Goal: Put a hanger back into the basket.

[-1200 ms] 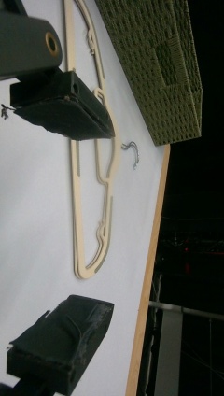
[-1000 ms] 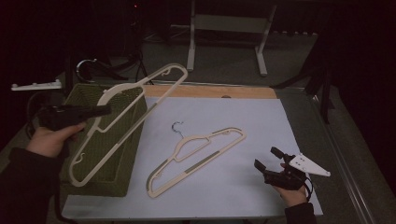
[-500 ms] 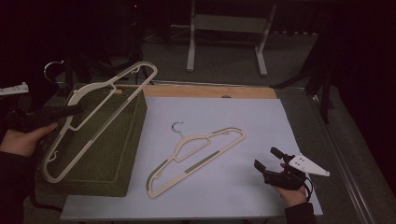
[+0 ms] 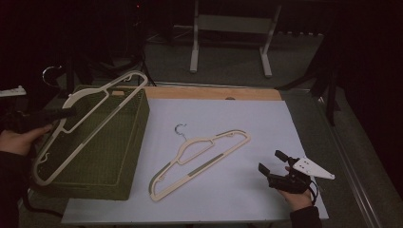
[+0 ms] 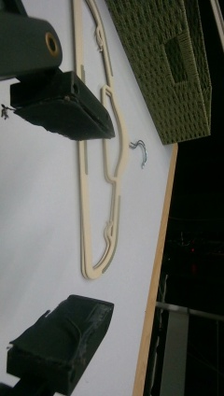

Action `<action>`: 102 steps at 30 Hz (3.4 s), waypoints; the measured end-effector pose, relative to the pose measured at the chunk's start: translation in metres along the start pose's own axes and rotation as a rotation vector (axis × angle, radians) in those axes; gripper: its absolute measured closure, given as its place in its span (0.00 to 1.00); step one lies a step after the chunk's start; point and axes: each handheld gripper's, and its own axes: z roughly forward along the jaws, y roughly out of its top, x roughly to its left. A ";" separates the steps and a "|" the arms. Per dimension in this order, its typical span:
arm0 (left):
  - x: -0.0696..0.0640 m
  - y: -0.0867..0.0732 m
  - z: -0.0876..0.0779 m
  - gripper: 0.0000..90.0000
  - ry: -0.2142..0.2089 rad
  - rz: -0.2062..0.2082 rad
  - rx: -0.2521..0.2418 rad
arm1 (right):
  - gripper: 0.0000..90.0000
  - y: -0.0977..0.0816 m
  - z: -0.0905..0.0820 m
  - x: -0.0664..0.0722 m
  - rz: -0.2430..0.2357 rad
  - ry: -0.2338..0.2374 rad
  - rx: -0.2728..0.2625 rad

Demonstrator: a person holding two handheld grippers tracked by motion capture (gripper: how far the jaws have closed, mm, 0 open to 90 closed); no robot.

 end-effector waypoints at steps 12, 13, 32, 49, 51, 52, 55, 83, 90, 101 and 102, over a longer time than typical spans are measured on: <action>0.016 0.009 -0.006 0.97 0.040 0.029 -0.027 | 0.16 -0.001 0.002 0.001 -0.005 0.001 0.014; 0.016 0.009 -0.006 0.97 0.040 0.029 -0.027 | 0.16 -0.001 0.002 0.001 -0.005 0.001 0.014; 0.043 -0.016 0.015 0.97 0.070 0.035 0.105 | 0.16 -0.001 0.002 0.001 -0.008 -0.001 0.017; 0.048 -0.034 0.043 0.97 0.096 0.024 0.211 | 0.16 -0.001 0.003 0.001 -0.011 -0.004 0.021; 0.049 -0.036 0.046 0.97 0.098 0.019 0.214 | 0.16 -0.001 0.003 0.001 -0.013 -0.004 0.022; 0.050 -0.037 0.047 0.97 0.102 0.016 0.216 | 0.16 -0.001 0.003 0.001 -0.013 -0.004 0.022; 0.051 -0.041 0.051 0.96 0.110 0.011 0.240 | 0.16 -0.001 0.003 0.001 -0.011 -0.003 0.022; 0.024 -0.016 0.004 0.32 0.358 0.014 -0.118 | 0.16 -0.001 0.004 0.003 -0.010 0.009 0.022; -0.031 -0.020 0.011 0.10 0.234 0.113 -0.193 | 0.16 -0.001 0.007 0.004 -0.017 0.011 0.034; -0.142 -0.050 0.039 0.05 0.268 0.189 -0.290 | 0.15 -0.002 0.010 0.006 -0.022 0.029 0.045; -0.142 -0.050 0.039 0.05 0.268 0.189 -0.290 | 0.15 -0.002 0.010 0.006 -0.022 0.029 0.045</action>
